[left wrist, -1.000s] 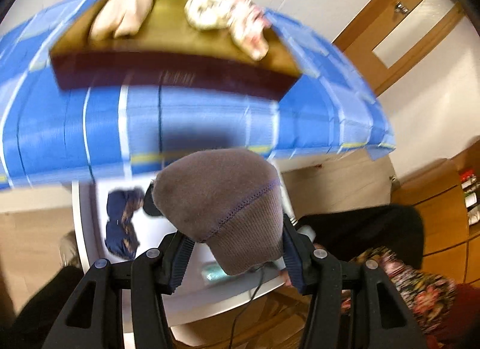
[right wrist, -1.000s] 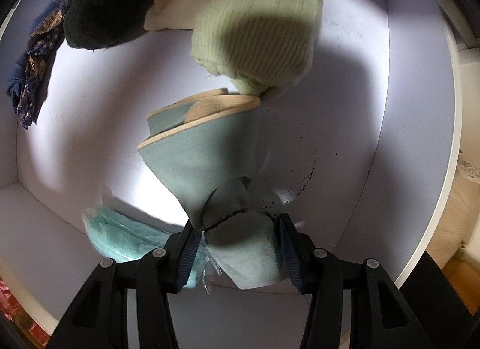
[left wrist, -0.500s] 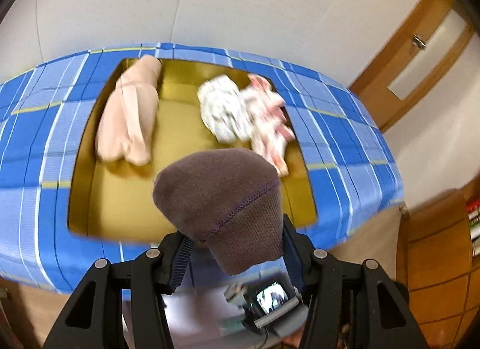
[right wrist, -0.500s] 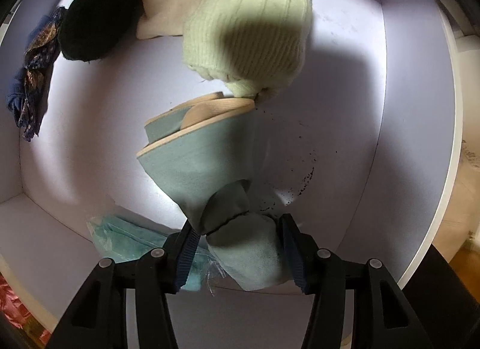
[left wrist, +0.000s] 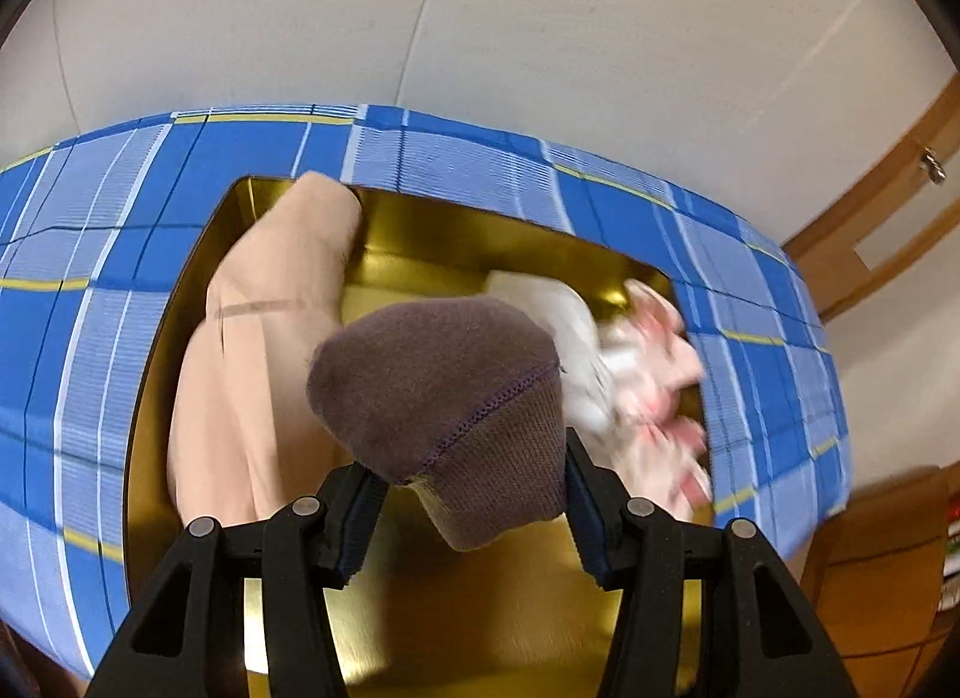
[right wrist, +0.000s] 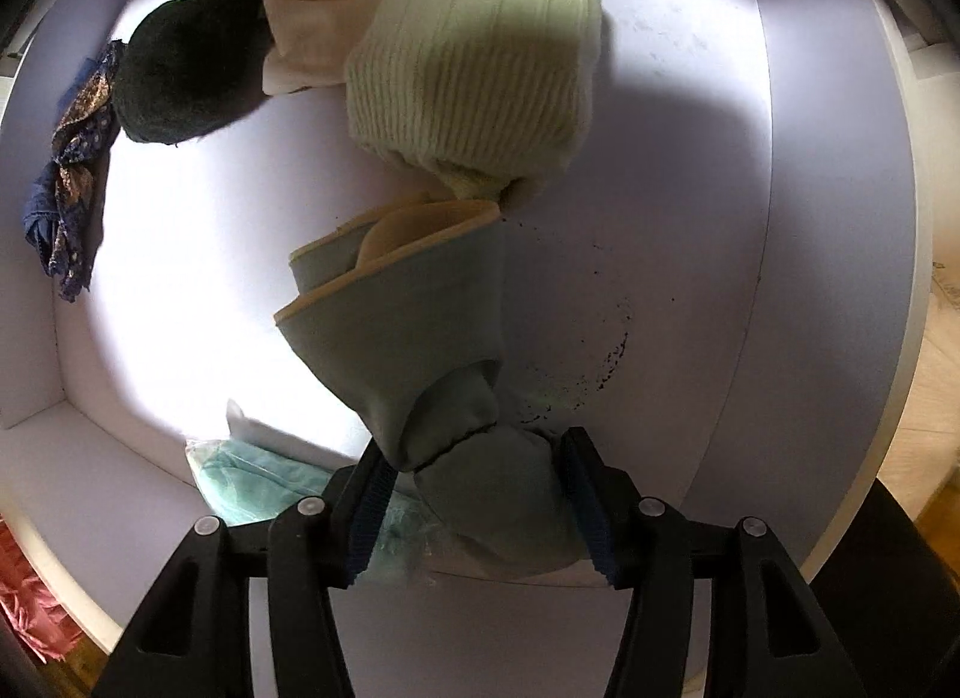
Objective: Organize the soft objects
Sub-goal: 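Open the left tool to drop the grey beanie into the gold tray, then bring the left tool back down over the drawer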
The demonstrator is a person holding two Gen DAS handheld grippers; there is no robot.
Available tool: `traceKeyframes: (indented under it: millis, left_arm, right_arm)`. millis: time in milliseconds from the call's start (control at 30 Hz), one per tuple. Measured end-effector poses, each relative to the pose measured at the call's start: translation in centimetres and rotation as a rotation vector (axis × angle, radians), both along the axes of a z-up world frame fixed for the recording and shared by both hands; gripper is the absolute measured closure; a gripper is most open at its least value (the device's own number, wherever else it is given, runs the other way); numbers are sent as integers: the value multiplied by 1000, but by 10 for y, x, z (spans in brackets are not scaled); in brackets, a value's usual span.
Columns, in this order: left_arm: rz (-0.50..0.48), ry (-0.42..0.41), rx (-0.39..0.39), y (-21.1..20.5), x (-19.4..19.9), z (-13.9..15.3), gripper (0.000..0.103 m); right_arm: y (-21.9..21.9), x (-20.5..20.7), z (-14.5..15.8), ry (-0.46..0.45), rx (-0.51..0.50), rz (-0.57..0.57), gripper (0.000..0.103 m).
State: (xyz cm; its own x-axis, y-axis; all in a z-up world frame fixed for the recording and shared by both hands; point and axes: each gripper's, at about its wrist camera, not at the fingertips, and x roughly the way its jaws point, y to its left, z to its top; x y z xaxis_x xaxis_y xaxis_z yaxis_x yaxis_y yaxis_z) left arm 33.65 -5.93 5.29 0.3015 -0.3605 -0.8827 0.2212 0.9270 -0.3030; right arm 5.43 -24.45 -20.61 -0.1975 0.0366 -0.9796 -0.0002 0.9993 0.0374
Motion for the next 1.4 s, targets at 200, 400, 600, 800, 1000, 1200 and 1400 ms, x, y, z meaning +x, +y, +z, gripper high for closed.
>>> traceKeyframes:
  millis: [200, 400, 600, 800, 1000, 1200, 1400]
  left_arm:
    - [32, -25, 23, -10, 27, -10, 48]
    - [87, -52, 39, -6, 36, -12, 47]
    - [74, -146, 19, 8, 19, 8, 47]
    - [-4, -210, 24, 13, -17, 26, 47]
    - [-44, -209, -20, 27, -64, 27, 47]
    - [-86, -230, -54, 40, -122, 29, 47]
    - [-126, -258, -76, 55, -187, 22, 47]
  right_arm:
    - [-3, 2, 0, 2, 3, -6, 43]
    - [-5, 4, 3, 2, 7, -12, 42]
    - [-8, 6, 3, 2, 10, -17, 40]
    - [-9, 5, 3, -1, 9, -21, 40]
    - [-11, 5, 2, 0, 12, -24, 39]
    - [-11, 2, -1, -2, 11, -26, 39]
    - [-6, -3, -6, -4, 0, -24, 39]
